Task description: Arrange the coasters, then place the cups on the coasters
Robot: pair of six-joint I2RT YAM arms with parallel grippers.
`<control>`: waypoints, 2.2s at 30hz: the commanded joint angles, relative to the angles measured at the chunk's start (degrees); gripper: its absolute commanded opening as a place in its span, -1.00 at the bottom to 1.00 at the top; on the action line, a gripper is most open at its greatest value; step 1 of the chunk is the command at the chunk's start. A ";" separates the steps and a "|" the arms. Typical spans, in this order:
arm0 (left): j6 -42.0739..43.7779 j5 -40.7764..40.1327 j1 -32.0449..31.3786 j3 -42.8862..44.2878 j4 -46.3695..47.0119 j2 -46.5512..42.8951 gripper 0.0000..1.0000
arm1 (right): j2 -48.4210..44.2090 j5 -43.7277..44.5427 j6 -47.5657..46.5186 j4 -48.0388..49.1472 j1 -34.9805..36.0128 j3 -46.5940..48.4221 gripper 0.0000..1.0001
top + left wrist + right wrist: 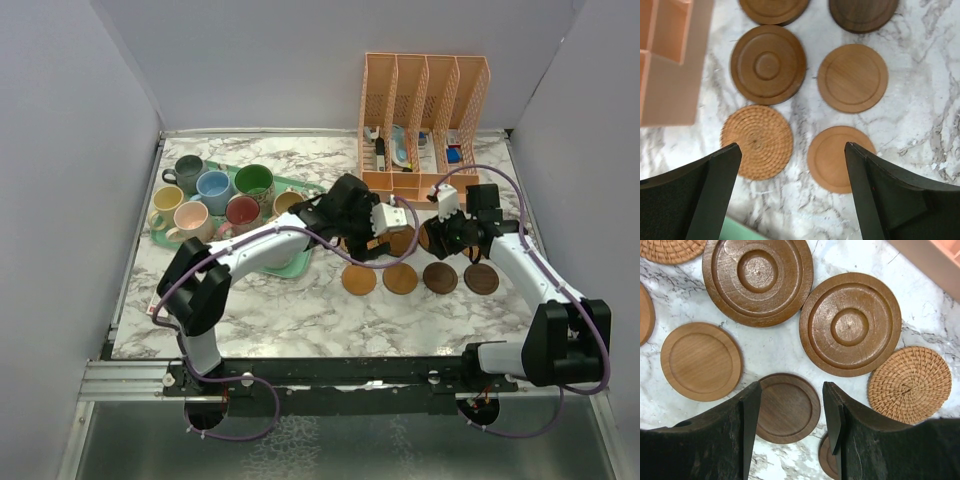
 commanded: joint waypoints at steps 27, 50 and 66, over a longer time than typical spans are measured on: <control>-10.04 3.29 44.58 -7.22 -6.21 -23.02 0.79 | -9.04 -1.08 0.01 5.54 -0.60 -0.85 0.26; -4.06 -3.03 47.87 27.89 -20.92 14.18 0.20 | -5.08 -1.35 -0.89 5.45 -0.53 0.09 0.62; -2.11 -0.86 46.50 32.49 -24.63 21.46 -0.41 | -3.39 0.01 -1.21 5.46 -0.53 -0.16 0.62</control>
